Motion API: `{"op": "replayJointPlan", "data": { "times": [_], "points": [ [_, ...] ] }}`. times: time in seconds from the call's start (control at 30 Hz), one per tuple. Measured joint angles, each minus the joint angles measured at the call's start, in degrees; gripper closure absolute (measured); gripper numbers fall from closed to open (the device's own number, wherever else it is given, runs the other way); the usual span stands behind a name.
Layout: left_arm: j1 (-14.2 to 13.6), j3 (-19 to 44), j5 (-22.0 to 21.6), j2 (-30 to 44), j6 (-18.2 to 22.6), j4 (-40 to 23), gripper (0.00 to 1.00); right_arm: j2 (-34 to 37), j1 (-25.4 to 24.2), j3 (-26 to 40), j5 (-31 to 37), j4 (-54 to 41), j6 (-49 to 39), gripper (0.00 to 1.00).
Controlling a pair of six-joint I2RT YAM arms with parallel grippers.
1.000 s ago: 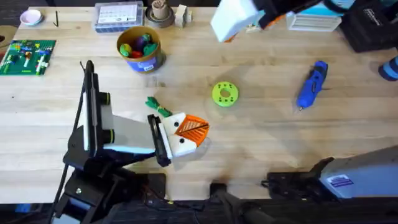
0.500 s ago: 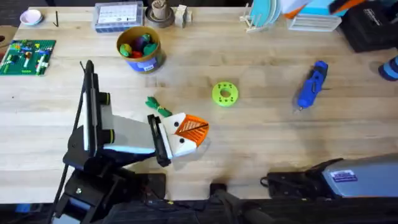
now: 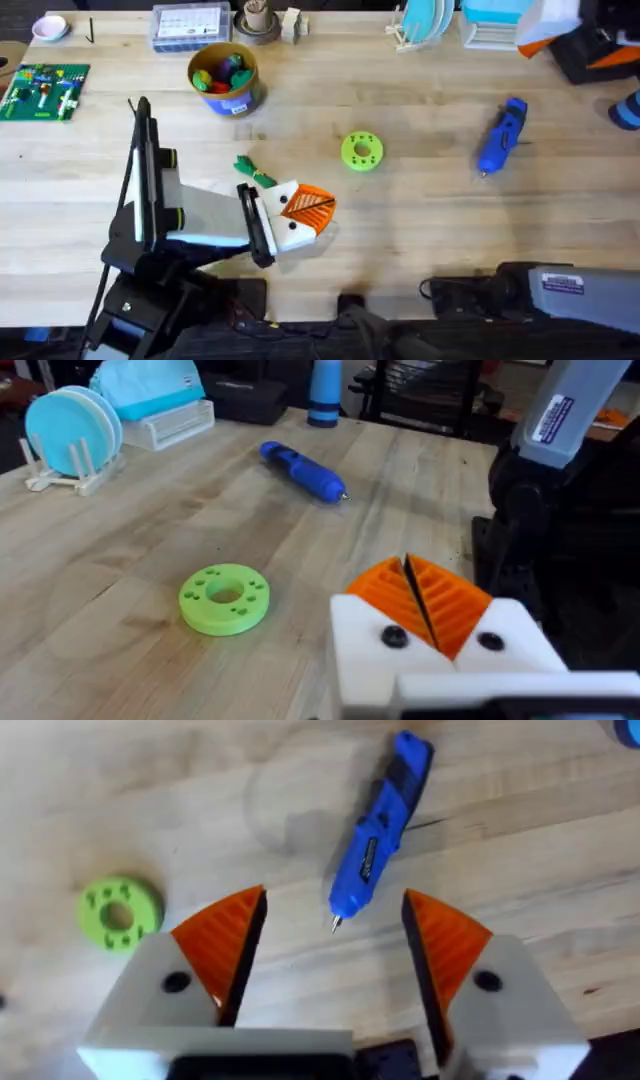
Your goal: Pick up the gripper from the table and insert it into the empty holder that is missing its gripper. Then pick up a screw, insert it into the mounting hole, and use the screwdriver to tighten it. Finally, clean up the table by picking up the vegetable and placing it into the bucket.
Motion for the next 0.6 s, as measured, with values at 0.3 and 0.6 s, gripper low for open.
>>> {"op": "replayJointPlan", "data": {
  "times": [0.3,0.6],
  "points": [
    [0.0,0.0,0.0,0.0,0.0,0.0,0.997,6.8,-9.1,-12.9,-4.3,13.9,3.2,0.137],
    [0.0,0.0,0.0,0.0,0.0,0.0,0.997,17.9,-12.5,-13.4,-5.7,18.7,6.3,0.135]
  ]
}}
